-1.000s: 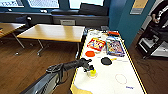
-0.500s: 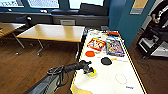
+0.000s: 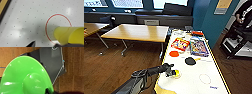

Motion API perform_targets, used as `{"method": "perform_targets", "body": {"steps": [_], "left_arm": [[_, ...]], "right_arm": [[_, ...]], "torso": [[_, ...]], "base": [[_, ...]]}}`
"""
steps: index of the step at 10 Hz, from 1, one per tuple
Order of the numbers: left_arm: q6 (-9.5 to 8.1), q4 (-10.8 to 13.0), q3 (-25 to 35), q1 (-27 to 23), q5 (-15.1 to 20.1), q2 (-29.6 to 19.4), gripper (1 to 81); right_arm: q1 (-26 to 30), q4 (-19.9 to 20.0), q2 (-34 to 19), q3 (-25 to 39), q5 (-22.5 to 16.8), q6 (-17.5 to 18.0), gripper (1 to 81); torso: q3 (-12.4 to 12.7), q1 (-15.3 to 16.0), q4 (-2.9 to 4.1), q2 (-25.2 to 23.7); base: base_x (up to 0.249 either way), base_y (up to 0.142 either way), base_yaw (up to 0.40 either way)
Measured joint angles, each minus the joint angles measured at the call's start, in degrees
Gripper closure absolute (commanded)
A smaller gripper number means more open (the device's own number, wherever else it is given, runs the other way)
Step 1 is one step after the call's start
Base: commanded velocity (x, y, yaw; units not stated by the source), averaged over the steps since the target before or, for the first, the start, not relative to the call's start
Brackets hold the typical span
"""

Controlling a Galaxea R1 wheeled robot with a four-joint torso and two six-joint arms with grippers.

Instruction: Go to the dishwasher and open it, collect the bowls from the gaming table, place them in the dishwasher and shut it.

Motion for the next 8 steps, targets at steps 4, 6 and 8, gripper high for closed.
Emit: {"method": "perform_targets", "body": {"steps": [4,6,8], "left_arm": [[-0.34,3.2,0.8,-0.5,-0.6,0.4,81.1],[-0.30,4.3,2.5,-0.5,-0.1,0.2,81.1],[-0.32,4.3,8.3,0.1,1.5,-0.7,81.1]], "right_arm": [[0.6,-0.1,0.6,-0.4,-1.0,0.0,81.1],[0.5,-0.1,0.7,-0.6,-1.0,0.0,81.1],[0.5,-0.1,0.7,-0.7,-1.0,0.0,81.1]], "torso": [[0.0,0.0,0.00,0.0],[0.0,0.0,0.00,0.0],[0.0,0.0,0.00,0.0]], "base": [[0.000,0.000,0.000],[0.000,0.000,0.000],[0.000,0.000,0.000]]}}
